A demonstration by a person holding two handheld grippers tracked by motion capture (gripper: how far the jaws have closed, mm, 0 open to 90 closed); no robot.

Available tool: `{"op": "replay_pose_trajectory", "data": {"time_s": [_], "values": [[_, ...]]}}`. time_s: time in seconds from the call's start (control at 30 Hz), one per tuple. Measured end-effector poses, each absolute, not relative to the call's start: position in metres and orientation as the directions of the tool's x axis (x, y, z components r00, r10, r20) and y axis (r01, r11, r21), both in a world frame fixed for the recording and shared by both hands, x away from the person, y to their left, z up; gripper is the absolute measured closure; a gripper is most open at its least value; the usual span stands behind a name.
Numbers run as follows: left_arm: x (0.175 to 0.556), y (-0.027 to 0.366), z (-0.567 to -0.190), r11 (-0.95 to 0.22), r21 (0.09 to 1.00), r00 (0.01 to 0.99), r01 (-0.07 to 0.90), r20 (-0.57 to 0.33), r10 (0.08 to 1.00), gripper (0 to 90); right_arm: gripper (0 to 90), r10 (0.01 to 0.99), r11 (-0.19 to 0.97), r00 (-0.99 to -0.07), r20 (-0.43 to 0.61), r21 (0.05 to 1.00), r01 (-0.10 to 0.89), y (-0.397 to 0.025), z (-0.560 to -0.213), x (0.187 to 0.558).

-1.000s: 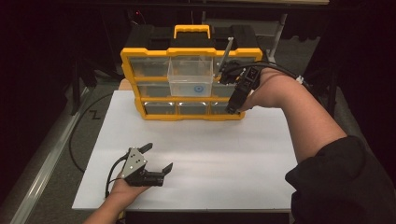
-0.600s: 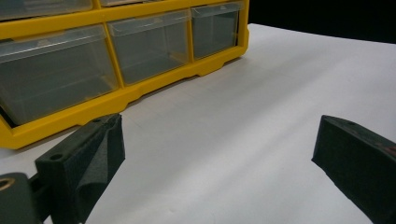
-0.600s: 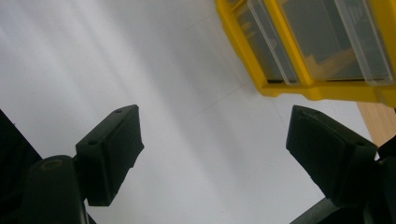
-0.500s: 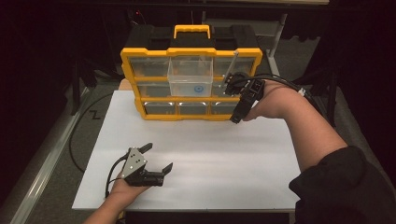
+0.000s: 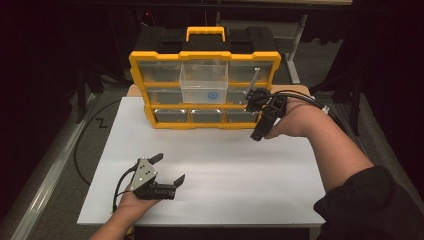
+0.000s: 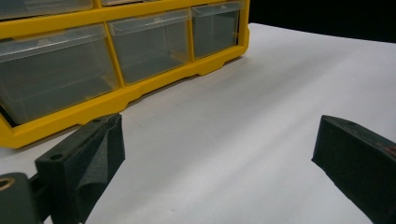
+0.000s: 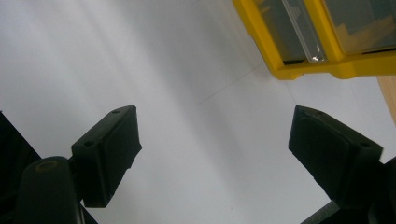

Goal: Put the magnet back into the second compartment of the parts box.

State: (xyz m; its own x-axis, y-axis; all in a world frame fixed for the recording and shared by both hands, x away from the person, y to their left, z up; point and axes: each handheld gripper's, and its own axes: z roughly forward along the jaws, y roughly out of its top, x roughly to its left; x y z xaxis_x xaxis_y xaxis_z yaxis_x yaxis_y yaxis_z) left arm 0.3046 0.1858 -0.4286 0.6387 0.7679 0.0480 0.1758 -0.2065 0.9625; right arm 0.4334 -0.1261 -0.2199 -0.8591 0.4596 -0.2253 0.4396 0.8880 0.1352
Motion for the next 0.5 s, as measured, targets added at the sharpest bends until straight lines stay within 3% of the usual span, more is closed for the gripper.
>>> {"op": "replay_pose_trajectory", "data": {"time_s": [0.5], "values": [[0.305,0.186,-0.429,-0.207,0.962,0.638,0.178,0.047,0.769,2.8,16.1,0.464,0.886,-0.864,-0.198,0.111,0.450,-0.137,-0.262,0.431]]}}
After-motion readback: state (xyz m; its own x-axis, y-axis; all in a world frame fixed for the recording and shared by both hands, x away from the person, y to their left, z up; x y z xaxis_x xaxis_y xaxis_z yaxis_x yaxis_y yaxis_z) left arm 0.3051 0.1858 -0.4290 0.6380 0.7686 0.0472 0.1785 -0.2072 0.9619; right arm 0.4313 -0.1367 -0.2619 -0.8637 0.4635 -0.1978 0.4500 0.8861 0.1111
